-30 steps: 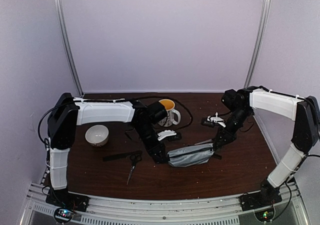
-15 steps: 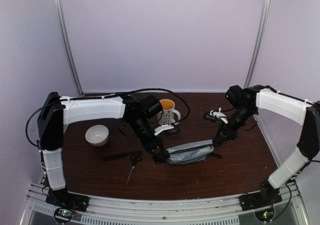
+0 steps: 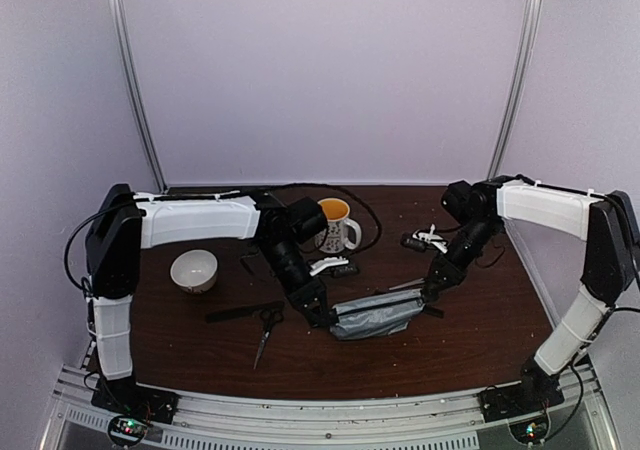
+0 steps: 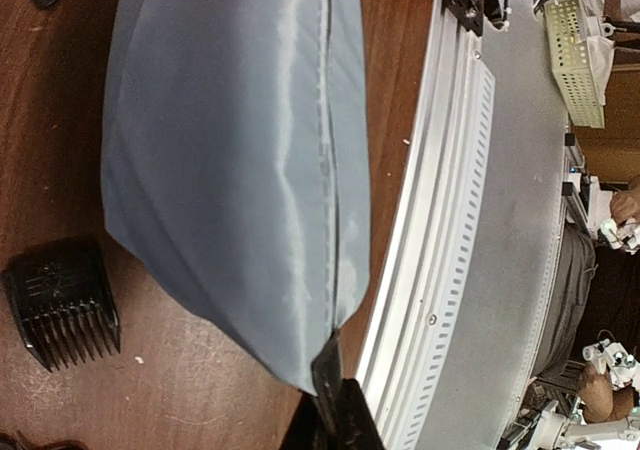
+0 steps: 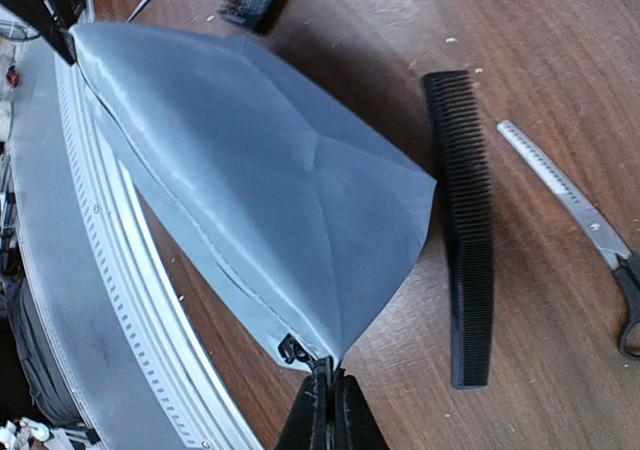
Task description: Sort the hair-cutting tools
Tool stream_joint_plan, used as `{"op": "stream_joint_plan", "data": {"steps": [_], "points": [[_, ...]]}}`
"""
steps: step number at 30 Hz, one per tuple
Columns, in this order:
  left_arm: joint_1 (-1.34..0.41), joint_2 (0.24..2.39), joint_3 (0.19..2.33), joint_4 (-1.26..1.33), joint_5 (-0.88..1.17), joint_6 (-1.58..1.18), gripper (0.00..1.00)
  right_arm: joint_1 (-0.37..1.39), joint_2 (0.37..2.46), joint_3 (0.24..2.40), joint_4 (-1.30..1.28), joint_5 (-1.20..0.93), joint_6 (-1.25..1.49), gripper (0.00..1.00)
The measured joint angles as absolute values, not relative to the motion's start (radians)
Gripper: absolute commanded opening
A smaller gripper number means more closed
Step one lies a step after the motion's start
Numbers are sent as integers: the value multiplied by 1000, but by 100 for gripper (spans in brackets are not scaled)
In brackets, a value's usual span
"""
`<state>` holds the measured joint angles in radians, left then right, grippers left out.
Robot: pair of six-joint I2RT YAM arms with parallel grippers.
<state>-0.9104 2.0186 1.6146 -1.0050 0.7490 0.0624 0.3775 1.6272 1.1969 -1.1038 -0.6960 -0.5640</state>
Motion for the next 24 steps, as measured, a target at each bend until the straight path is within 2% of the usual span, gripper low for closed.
{"op": "stream_joint_plan", "data": {"steps": [5,8,15,24], "points": [[-870,2038,1646,-1023,710,69,32,376,1659,1275,-1079,-652,-513,17],[-838,2038,1663,-1022,655,61,41,371,1671,1323,-1062,-631,-490,21],[-813,2016,1668,-1039,509,72,43,318,1656,1305,-1019,-527,-506,24],[-820,1851,1689,-879,244,26,44,308,1634,1175,-907,-262,-554,19]]}}
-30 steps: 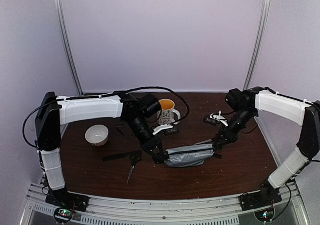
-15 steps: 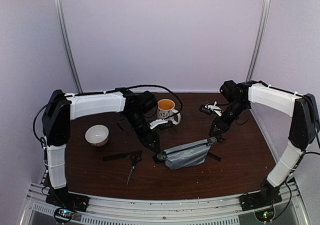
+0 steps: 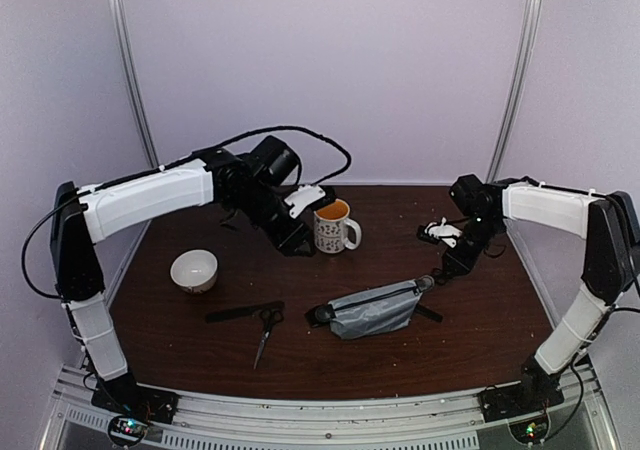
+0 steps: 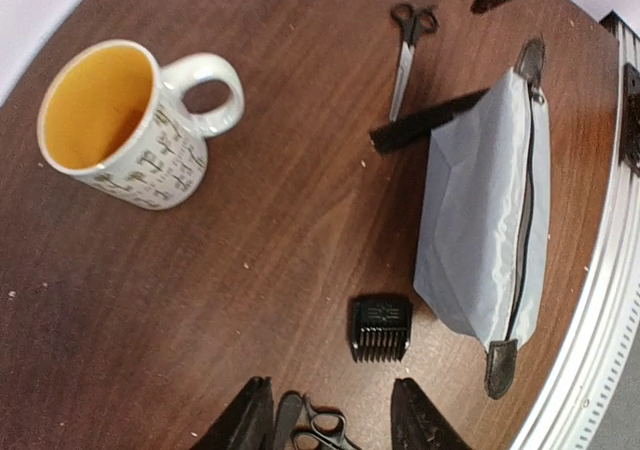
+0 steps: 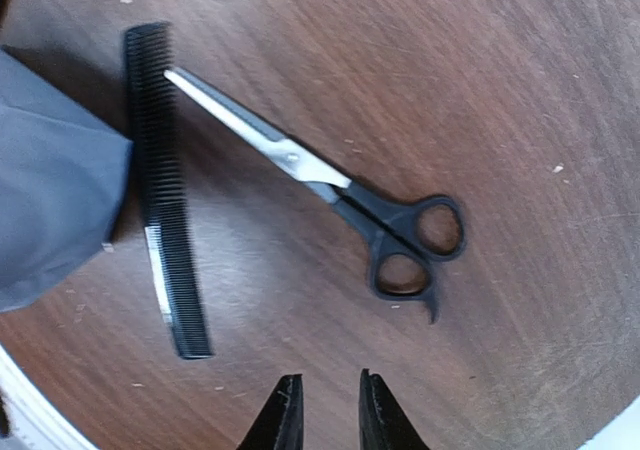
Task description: Sort the hair-cutting tools
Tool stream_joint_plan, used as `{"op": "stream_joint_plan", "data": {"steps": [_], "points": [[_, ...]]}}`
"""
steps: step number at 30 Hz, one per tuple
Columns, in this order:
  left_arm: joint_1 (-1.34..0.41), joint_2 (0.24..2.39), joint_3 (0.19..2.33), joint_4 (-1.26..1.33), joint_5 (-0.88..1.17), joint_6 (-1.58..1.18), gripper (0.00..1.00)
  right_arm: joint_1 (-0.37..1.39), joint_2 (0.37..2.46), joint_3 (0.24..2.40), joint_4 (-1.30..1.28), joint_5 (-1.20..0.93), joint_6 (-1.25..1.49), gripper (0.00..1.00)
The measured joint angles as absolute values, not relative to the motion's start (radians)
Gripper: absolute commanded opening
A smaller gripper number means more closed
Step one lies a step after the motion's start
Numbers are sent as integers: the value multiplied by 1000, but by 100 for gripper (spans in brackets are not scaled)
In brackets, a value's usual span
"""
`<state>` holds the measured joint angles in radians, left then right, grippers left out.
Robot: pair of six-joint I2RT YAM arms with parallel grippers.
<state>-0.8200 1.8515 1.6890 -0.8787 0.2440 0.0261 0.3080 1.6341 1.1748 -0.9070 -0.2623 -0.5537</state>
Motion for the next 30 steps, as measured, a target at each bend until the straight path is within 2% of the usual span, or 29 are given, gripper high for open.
{"op": "stream_joint_plan", "data": {"steps": [9,18,30], "points": [[-820,1689,1488,-704,146,9,46,308,1704,1179,-833,-130,-577,18],[-820,1677,1479,-691,125,9,47,308,1861,1260,-834,-86,-603,22],[-820,1670,1479,-682,115,9,47,308,1908,1287,-850,-67,-607,23]]}}
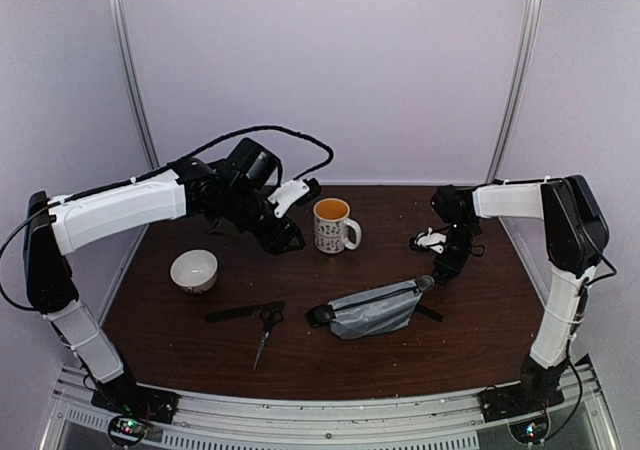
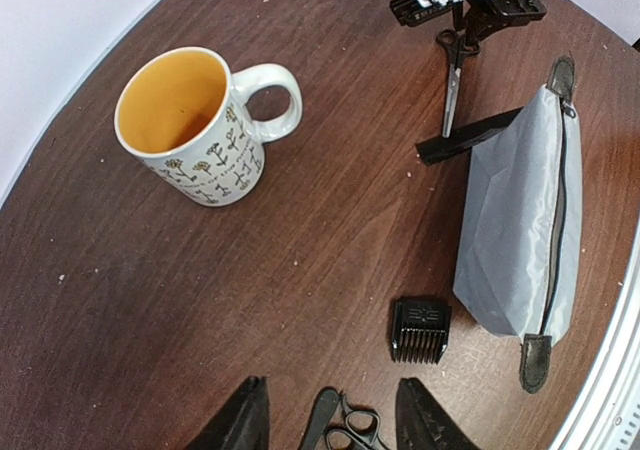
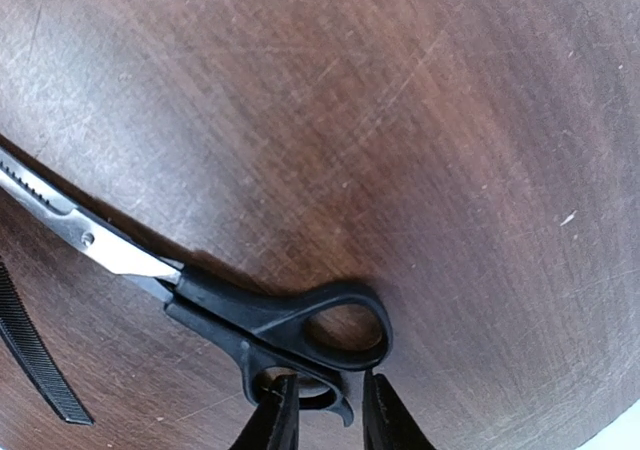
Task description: Sort the hair-cutting tools
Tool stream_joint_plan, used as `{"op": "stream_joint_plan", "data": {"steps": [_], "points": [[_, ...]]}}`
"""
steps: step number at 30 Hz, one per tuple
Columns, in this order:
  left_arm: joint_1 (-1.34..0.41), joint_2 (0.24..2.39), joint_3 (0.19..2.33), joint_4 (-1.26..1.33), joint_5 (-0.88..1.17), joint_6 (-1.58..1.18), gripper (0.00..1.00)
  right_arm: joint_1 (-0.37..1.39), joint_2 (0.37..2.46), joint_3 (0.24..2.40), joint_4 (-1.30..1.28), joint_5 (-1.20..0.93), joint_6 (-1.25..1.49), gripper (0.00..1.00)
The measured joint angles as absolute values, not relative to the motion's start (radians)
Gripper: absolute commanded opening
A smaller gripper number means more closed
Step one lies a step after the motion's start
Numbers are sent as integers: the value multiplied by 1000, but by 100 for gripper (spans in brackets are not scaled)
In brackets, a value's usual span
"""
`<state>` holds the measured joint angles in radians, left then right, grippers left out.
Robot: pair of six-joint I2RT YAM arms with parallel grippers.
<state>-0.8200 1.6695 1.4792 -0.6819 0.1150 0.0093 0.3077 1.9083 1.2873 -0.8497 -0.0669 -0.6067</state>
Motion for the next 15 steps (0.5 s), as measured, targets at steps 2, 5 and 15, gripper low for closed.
{"op": "stream_joint_plan", "data": {"steps": [2,5,15], "points": [[-820,1670,1479,-682,115,9,47,308,1911,1293,-849,-64,-607,21],[-820,1670,1479,-682,115,10,47,308,1911,1294,-853,-61,-606,21],[-820,1670,1479,-682,115,10,47,310,1945,1320,-899,-30,-606,17]]}}
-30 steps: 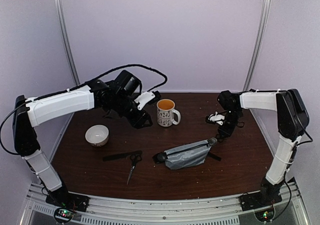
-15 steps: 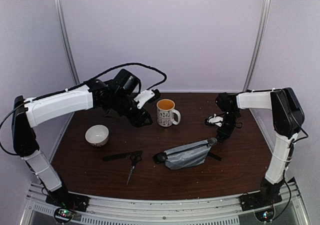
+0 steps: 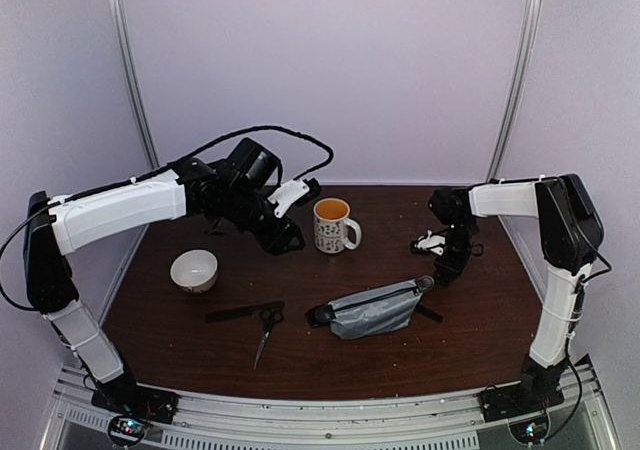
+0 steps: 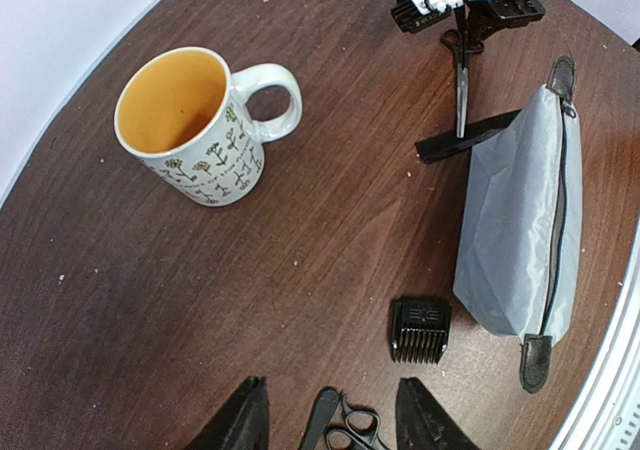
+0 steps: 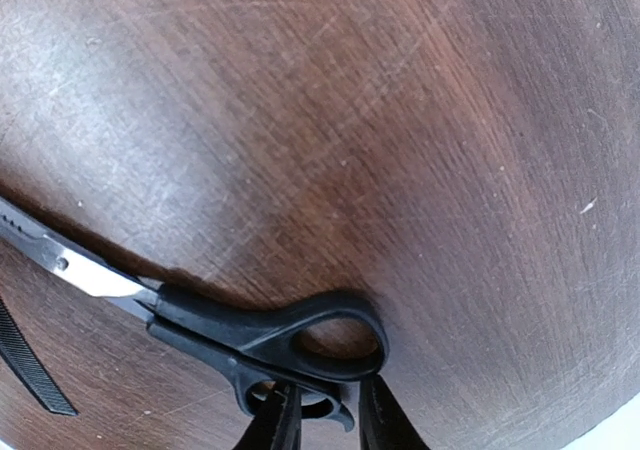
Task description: Sort the hair-cutting tools
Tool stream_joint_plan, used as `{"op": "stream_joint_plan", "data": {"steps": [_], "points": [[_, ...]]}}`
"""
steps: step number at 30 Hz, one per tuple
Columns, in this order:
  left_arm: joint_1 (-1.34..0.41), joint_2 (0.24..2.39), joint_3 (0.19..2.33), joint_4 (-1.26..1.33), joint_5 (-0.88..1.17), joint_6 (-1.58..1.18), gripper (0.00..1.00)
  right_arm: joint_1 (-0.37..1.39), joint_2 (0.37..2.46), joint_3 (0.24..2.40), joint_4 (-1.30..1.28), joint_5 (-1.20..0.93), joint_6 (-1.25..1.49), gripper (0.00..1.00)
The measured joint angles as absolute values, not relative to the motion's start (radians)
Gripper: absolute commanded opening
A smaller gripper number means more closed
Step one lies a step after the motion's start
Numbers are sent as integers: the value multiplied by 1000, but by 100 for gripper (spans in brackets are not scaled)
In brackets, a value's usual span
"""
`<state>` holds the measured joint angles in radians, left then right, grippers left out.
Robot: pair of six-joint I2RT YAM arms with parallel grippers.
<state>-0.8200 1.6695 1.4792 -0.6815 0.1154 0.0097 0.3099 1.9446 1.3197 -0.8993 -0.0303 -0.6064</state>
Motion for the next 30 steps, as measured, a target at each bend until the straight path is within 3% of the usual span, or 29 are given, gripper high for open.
{"op": "stream_joint_plan", "data": {"steps": [7,17,30], "points": [[-820,1670,1479,-682,115,10,47,310,1962,1344,-929,-21,-606,0],[-820,1667,1479,-682,115,16,47,299,1896,1277,-896,22,-585,0],[-820,1667,1479,-682,115,17,48,302,1443,1116,-871,95,-568,0]]}}
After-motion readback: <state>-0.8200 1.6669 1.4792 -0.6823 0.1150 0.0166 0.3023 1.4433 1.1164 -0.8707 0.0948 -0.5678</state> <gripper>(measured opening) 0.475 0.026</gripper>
